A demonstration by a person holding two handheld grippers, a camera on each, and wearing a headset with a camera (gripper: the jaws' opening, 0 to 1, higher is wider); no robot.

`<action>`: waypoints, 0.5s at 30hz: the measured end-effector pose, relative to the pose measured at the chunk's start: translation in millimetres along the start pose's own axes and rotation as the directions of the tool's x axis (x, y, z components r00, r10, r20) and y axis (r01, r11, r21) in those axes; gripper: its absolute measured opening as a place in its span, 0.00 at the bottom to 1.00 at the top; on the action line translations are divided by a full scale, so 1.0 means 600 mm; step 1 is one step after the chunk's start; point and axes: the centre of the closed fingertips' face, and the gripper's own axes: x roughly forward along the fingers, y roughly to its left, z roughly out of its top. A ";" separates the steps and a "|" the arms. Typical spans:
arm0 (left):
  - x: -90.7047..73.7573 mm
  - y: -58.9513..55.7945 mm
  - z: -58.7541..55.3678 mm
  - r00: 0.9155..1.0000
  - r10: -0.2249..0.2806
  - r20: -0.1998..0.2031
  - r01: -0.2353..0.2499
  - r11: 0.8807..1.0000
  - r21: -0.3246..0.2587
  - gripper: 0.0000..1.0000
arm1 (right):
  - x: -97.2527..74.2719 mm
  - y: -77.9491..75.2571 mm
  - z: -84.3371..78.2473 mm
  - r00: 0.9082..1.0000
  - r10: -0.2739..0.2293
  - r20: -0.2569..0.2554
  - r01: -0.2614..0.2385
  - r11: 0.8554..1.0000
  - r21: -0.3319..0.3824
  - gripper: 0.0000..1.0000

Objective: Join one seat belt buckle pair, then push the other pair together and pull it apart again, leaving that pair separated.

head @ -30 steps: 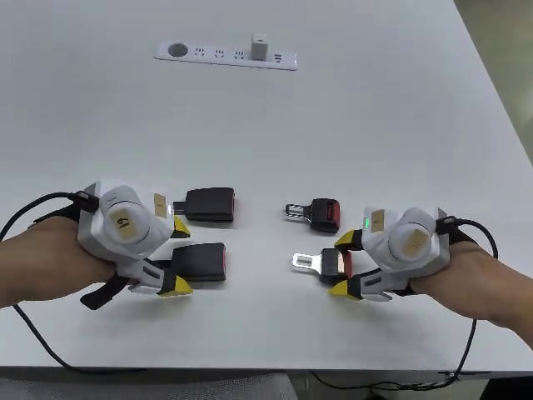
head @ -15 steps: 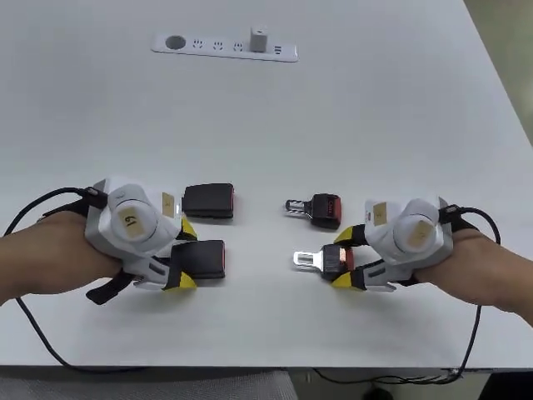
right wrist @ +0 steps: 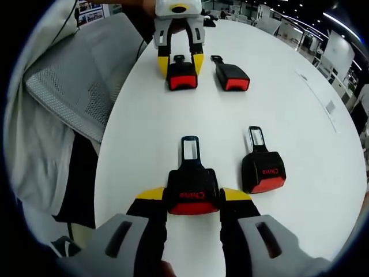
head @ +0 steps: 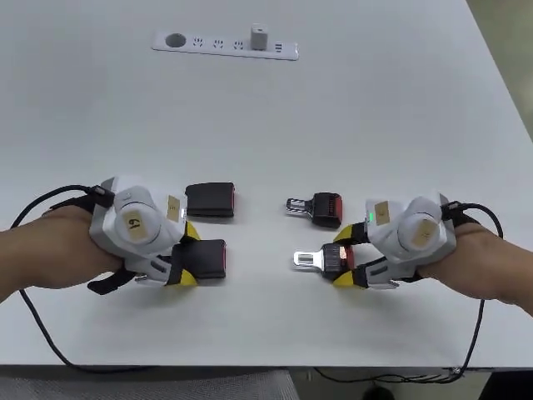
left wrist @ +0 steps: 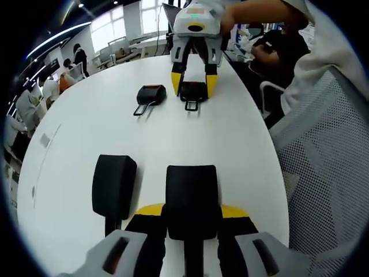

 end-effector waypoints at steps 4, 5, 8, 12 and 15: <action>0.001 0.000 0.000 1.000 -0.005 -0.003 0.005 1.000 0.006 0.35 | 0.000 -0.001 -0.001 1.000 0.003 -0.002 -0.003 1.000 -0.008 0.34; 0.001 0.000 0.000 1.000 -0.006 -0.005 0.006 1.000 0.007 0.35 | 0.000 -0.001 -0.001 1.000 0.002 -0.003 -0.002 1.000 -0.004 0.34; 0.002 0.001 0.000 1.000 -0.009 -0.008 0.009 1.000 0.007 0.35 | 0.001 -0.002 -0.001 1.000 0.000 -0.012 0.000 1.000 0.002 0.34; 0.001 0.001 0.000 1.000 -0.007 -0.006 0.007 1.000 0.003 0.35 | 0.002 0.000 0.001 1.000 -0.002 -0.021 0.002 1.000 0.009 0.34; 0.001 0.001 -0.001 1.000 -0.005 0.000 0.005 1.000 -0.006 0.35 | 0.004 0.002 0.008 1.000 -0.005 -0.018 0.005 1.000 0.016 0.34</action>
